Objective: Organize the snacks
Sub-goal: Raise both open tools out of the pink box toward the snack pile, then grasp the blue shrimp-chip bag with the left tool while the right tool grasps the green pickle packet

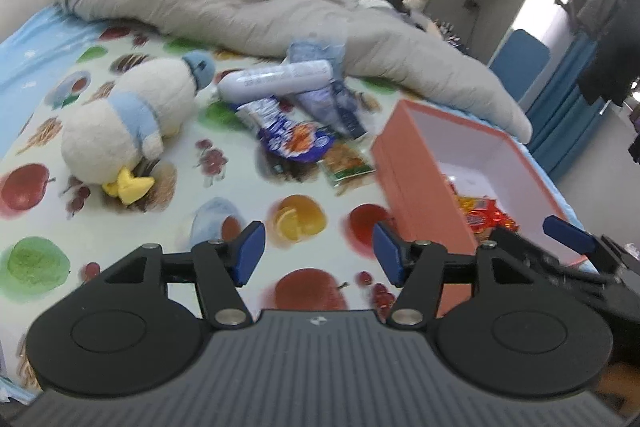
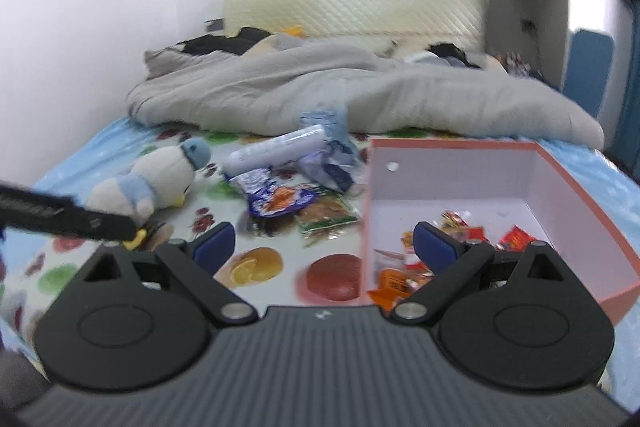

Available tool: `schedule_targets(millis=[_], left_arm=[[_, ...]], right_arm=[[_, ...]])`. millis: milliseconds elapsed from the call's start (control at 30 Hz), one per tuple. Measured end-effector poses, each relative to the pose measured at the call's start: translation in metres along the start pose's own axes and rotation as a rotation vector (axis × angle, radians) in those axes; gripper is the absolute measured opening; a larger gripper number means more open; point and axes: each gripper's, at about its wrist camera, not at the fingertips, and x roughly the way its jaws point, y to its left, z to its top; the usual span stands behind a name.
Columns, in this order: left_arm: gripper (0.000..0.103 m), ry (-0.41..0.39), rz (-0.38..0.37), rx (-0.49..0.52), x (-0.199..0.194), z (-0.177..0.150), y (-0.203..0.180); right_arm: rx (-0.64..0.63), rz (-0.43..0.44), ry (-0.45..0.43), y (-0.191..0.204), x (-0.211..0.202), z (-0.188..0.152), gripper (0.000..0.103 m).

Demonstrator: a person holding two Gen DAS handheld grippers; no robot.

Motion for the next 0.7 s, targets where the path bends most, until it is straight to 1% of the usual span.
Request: schedule_targets(millis=[67,167,200,267,367,433,500,567,633,700], left_arm=[[0.065,0.009,0.006,-0.015,0.009,0.000,0.010],[0.066,0.026,0.003,-0.043,0.027,0.003,0.025],[0.066,0.032,0.006,-0.051,0.034,0.004,0.031],[0.066,0.047,0.012,-0.067,0.048,0.006,0.040],[0.066,0.074,0.001,-0.091,0.071,0.012,0.054],[0.066,0.083,-0.007,-0.099,0.087,0.014,0.060],[0.066,0.098,-0.004,-0.102,0.103,0.016,0.066],[0.066,0.115,0.000,-0.097,0.120,0.019,0.072],[0.066,0.116,0.002,-0.105,0.134,0.022,0.079],[0.066,0.125,-0.002,-0.137,0.149,0.027,0.088]], right_arm=[[-0.019,0.020,0.014,0.010,0.007,-0.003,0.097],[-0.003,0.070,0.029,0.020,0.018,-0.006,0.096],[0.000,0.073,0.029,0.024,0.022,-0.007,0.094],[0.000,0.075,0.040,0.033,0.030,-0.009,0.086],[0.008,0.092,0.051,0.047,0.046,-0.014,0.085],[0.039,0.100,0.054,0.052,0.057,-0.018,0.085],[0.118,0.079,0.060,0.053,0.071,-0.023,0.085],[0.270,0.085,0.069,0.048,0.083,-0.028,0.085],[0.383,0.066,0.051,0.048,0.092,-0.034,0.085],[0.467,0.043,0.026,0.048,0.102,-0.039,0.085]])
